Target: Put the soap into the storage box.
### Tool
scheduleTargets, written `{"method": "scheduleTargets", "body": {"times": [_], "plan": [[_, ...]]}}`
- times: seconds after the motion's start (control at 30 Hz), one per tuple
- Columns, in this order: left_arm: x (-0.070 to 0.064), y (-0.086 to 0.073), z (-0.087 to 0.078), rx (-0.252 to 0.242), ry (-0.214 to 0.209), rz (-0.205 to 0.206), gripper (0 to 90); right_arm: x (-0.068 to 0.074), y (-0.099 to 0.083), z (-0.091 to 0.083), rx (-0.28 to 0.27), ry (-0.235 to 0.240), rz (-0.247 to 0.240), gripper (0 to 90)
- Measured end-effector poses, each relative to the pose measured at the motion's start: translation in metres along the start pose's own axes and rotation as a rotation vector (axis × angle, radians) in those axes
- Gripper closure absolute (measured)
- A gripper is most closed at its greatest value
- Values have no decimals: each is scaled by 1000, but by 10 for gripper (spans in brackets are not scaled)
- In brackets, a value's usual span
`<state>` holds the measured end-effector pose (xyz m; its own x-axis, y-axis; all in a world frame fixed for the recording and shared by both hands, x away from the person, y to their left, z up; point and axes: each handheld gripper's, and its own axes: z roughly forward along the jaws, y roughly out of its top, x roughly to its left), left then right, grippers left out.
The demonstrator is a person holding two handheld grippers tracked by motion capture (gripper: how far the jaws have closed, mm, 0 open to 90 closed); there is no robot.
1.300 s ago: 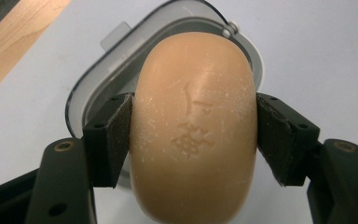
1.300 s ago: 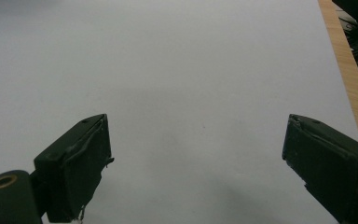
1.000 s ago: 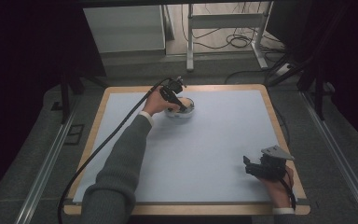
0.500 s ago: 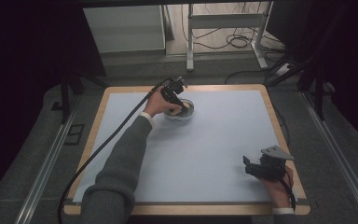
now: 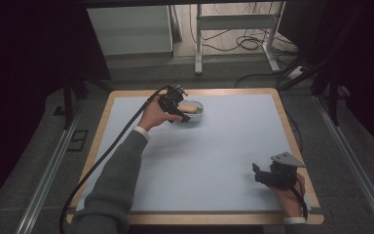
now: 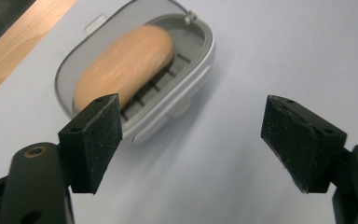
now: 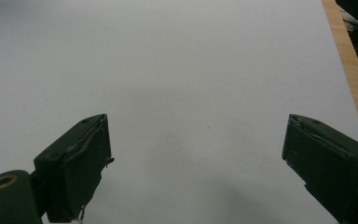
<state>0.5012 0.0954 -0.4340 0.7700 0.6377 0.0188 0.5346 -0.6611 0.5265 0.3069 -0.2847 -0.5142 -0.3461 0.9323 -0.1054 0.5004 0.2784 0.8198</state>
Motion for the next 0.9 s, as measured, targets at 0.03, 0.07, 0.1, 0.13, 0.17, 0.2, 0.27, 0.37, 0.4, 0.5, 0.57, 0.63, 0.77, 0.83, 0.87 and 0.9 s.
{"method": "scheduleTargets", "body": {"times": [0.03,0.07,0.1,0.13,0.17,0.2,0.27,0.37,0.4,0.5,0.57,0.63,0.77,0.83,0.87,0.9], "plan": [[-1,-4,-2,-2,4,-5,207,0,0,0,0,1,-2,77],[-3,-10,-4,-8,5,-7,208,1,0,0,1,0,-4,77],[-4,-13,-6,-13,1,-8,206,1,0,1,1,2,-4,77],[-6,-19,-8,-21,-2,-11,206,2,0,0,2,1,-4,77],[-8,-23,-9,-22,-1,-10,202,2,1,0,0,3,-3,76],[-10,-28,-10,-29,3,-14,196,2,1,0,0,2,-4,77],[-13,-38,-12,-40,3,-18,192,3,1,0,1,2,-8,77],[-18,-52,-15,-57,5,-28,186,3,1,0,1,3,-6,77],[-20,-58,-17,-66,4,-31,185,3,1,0,1,2,-6,77],[-25,-73,-20,-86,7,-42,183,3,1,0,-1,3,-4,76],[-29,-85,-23,-98,11,-51,181,3,1,-1,-2,4,-4,76],[-32,-96,-26,-106,15,-57,180,3,1,-1,-2,4,-4,77],[-39,-121,-33,-139,22,-85,180,3,1,-1,-1,4,-4,76],[-42,-134,-36,-150,27,-96,180,3,1,-1,0,5,-4,77],[-44,-141,-36,-153,28,-100,180,3,1,-1,-1,5,-5,77],[-46,-147,-37,-161,28,-108,180,4,1,-1,0,4,-6,76]]}}
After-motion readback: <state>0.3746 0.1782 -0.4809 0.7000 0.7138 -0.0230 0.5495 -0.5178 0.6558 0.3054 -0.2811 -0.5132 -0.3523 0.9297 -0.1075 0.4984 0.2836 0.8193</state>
